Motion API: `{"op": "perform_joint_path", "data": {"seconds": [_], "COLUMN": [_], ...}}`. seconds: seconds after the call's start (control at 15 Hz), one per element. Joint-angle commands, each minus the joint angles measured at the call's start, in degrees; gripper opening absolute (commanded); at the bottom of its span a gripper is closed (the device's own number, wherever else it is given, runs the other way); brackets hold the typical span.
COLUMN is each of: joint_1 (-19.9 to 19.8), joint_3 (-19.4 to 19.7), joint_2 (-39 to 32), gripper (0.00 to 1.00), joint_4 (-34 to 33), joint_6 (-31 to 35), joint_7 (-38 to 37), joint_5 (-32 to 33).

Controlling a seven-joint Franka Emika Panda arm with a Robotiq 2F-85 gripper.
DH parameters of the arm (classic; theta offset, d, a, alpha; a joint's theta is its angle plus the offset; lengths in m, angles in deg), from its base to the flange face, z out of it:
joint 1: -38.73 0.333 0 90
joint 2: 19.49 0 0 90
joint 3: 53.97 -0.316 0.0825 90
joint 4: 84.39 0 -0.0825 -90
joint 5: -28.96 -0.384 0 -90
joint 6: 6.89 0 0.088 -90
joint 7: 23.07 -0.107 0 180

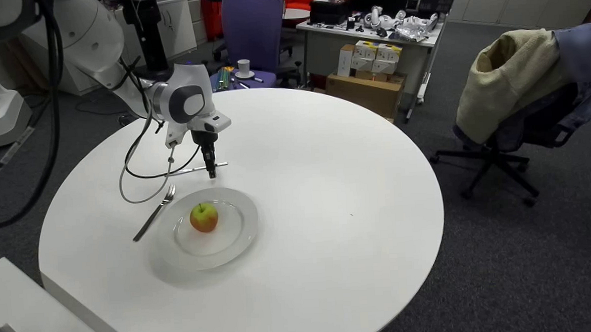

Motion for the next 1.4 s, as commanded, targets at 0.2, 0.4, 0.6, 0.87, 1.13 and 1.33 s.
{"op": "perform_joint_path", "data": {"seconds": [0.2,0.4,0.6,0.87,1.13,1.33], "joint_1": [1.8,2.0,2.0,1.9,1.8,1.8], "joint_3": [1.6,1.6,1.7,1.7,1.8,1.9], "joint_2": [-1.1,-1.3,-1.5,-1.5,-1.7,-1.7], "gripper": [1.0,0.79,0.58,0.5,0.58,0.44], "joint_4": [-2.1,-2.4,-2.9,-3.6,-3.7,-3.9], "joint_6": [1.7,1.8,2.0,2.0,1.9,1.8], "joint_7": [-2.6,-2.7,-2.7,-2.7,-2.8,-2.8], "joint_5": [1.9,1.7,1.6,1.6,1.6,1.6]}}
